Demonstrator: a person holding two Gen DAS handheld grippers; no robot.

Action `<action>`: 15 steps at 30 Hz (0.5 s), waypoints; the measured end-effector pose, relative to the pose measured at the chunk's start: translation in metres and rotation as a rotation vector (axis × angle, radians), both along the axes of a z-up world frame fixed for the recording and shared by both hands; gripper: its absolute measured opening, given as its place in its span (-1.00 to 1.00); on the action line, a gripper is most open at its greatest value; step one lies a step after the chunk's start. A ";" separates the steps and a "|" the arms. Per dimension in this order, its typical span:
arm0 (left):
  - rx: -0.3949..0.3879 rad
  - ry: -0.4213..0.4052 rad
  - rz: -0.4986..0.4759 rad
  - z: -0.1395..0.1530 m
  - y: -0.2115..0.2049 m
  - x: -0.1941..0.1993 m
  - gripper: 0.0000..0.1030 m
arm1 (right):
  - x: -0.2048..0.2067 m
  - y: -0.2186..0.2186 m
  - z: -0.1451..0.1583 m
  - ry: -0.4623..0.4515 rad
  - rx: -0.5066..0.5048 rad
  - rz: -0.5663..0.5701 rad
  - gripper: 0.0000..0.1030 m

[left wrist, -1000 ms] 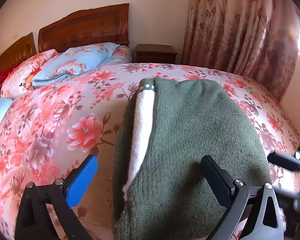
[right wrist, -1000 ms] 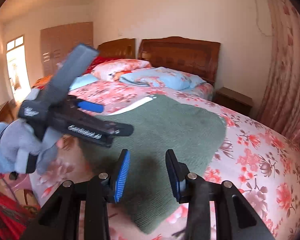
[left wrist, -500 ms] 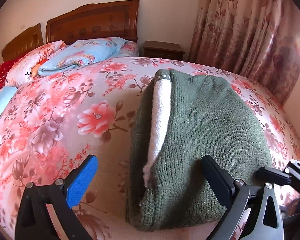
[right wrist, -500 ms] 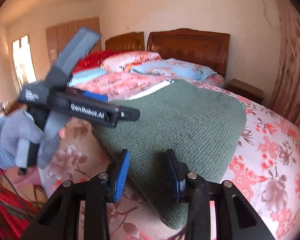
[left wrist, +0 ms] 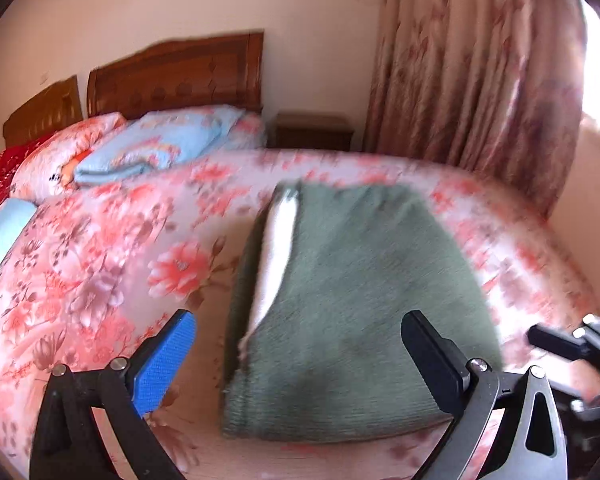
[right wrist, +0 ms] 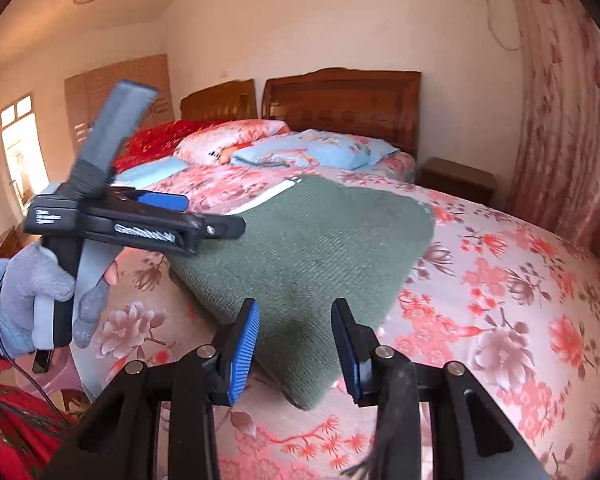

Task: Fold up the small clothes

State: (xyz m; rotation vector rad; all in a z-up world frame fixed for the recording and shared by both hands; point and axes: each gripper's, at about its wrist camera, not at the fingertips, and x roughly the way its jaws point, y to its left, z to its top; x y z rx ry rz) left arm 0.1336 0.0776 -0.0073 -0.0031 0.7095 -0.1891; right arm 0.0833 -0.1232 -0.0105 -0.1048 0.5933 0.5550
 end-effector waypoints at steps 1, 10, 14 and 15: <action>-0.016 -0.039 0.003 0.007 0.000 -0.006 1.00 | -0.003 -0.003 0.004 -0.007 0.011 -0.006 -0.26; -0.100 -0.333 0.004 0.078 -0.009 -0.070 1.00 | -0.042 -0.015 0.034 -0.092 0.056 -0.069 -0.25; -0.028 -0.215 0.023 0.051 -0.027 -0.065 1.00 | -0.047 -0.014 0.025 -0.056 0.029 -0.118 -0.25; -0.007 -0.179 0.027 0.043 -0.032 -0.064 1.00 | -0.046 -0.015 0.022 -0.046 0.027 -0.136 -0.25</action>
